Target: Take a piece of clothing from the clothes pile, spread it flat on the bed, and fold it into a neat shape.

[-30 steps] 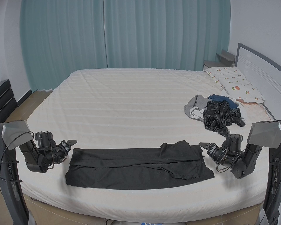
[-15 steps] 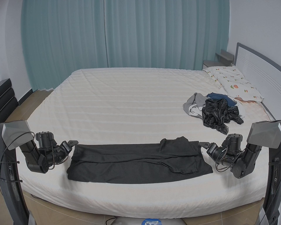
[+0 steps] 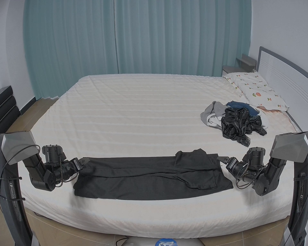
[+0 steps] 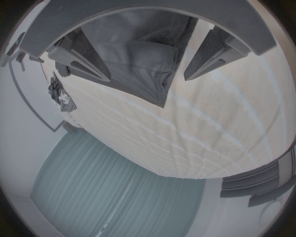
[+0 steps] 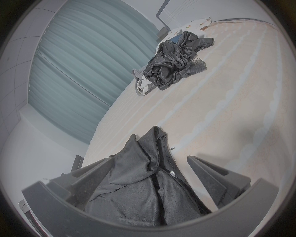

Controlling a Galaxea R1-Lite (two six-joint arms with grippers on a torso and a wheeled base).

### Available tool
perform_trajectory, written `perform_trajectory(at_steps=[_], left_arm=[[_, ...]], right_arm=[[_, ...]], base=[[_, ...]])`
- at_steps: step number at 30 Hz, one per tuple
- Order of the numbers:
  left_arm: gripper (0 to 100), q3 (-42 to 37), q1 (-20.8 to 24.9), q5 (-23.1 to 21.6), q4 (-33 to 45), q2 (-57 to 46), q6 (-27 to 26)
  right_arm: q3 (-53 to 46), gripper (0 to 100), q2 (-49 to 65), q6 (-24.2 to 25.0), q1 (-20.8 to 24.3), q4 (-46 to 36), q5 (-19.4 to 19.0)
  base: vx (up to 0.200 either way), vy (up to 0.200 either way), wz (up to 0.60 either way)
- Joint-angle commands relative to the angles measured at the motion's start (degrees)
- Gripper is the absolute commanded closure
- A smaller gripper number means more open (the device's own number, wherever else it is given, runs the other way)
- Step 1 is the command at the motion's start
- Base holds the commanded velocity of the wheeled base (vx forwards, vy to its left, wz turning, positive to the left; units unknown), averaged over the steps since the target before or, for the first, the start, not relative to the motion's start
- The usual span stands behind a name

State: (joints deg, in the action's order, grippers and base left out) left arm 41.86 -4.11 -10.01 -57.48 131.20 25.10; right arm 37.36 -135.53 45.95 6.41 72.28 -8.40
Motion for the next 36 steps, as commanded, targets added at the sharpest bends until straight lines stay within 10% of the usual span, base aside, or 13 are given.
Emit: perform_trajectory(at_steps=[1, 36], left_arm=[[0, 2.96, 2.35, 1.48, 3.78, -2.96, -2.78], [0, 3.31, 2.17, 1.13, 5.80, 4.51, -10.77]], right_arm=[[0.17, 0, -0.70, 0.11, -0.08, 0.06, -0.21], [0.34, 0, -1.93, 0.11, 0.09, 0.06, -0.30]], base=[[0.000, 0.000, 0.00], [0.000, 0.000, 0.00]])
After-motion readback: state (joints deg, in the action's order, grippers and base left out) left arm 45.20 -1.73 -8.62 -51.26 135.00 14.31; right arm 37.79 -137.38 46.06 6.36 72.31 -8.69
